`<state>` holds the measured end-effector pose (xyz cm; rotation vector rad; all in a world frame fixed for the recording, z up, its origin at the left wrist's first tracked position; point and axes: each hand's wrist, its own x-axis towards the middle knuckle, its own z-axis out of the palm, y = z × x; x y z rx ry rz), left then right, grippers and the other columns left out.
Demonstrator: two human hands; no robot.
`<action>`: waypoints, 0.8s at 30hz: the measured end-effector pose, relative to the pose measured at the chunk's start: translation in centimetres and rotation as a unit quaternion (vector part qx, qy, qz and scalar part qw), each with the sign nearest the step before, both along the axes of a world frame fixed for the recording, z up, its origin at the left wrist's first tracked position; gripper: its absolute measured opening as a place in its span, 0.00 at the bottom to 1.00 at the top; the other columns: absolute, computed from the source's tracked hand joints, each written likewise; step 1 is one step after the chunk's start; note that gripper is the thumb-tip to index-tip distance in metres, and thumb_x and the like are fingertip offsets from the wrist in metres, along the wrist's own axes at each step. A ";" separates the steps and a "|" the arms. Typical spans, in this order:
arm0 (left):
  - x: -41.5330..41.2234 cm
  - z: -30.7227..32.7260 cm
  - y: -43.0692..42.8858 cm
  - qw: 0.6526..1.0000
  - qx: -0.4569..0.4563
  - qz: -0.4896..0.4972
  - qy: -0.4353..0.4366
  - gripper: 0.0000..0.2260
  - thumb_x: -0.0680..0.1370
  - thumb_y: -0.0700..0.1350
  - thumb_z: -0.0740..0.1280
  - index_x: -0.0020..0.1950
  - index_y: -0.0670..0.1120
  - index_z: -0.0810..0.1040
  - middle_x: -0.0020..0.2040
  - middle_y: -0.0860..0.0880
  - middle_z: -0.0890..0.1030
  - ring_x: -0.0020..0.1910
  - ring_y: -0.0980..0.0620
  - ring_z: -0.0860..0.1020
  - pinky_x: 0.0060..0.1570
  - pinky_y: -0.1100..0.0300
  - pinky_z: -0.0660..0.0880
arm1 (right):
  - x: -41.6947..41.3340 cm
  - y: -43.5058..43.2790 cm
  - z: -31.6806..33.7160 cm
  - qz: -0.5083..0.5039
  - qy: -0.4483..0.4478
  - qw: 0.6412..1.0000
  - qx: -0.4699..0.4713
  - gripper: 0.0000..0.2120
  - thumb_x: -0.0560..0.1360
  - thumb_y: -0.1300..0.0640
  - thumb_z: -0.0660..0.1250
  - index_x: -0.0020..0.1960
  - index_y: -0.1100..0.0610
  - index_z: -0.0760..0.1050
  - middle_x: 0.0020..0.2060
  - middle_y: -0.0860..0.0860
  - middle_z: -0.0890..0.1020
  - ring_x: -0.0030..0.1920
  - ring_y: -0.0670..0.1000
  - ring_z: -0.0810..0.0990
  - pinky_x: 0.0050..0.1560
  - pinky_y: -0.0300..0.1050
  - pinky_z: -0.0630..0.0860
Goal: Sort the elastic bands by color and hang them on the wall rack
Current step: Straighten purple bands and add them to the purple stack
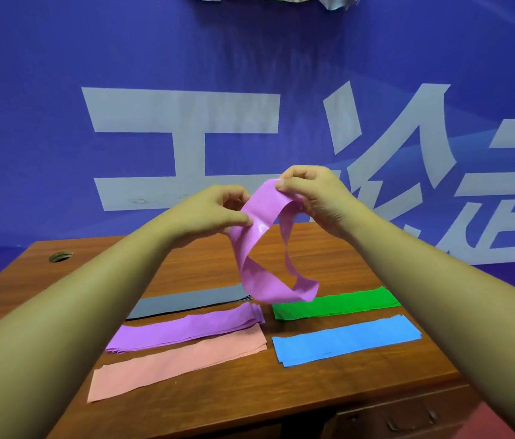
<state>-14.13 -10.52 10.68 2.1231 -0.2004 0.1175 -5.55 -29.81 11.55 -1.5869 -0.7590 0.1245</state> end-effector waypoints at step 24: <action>-0.3 0.7 -0.6 0.961 -0.218 0.076 -0.151 0.12 0.79 0.31 0.57 0.53 0.43 0.77 0.40 0.46 0.79 0.36 0.53 0.77 0.41 0.62 0.78 | -1.5 0.8 -0.7 -0.050 -0.087 0.993 -0.060 0.18 0.75 0.48 0.60 0.37 0.60 0.77 0.35 0.52 0.81 0.36 0.44 0.78 0.41 0.41 0.71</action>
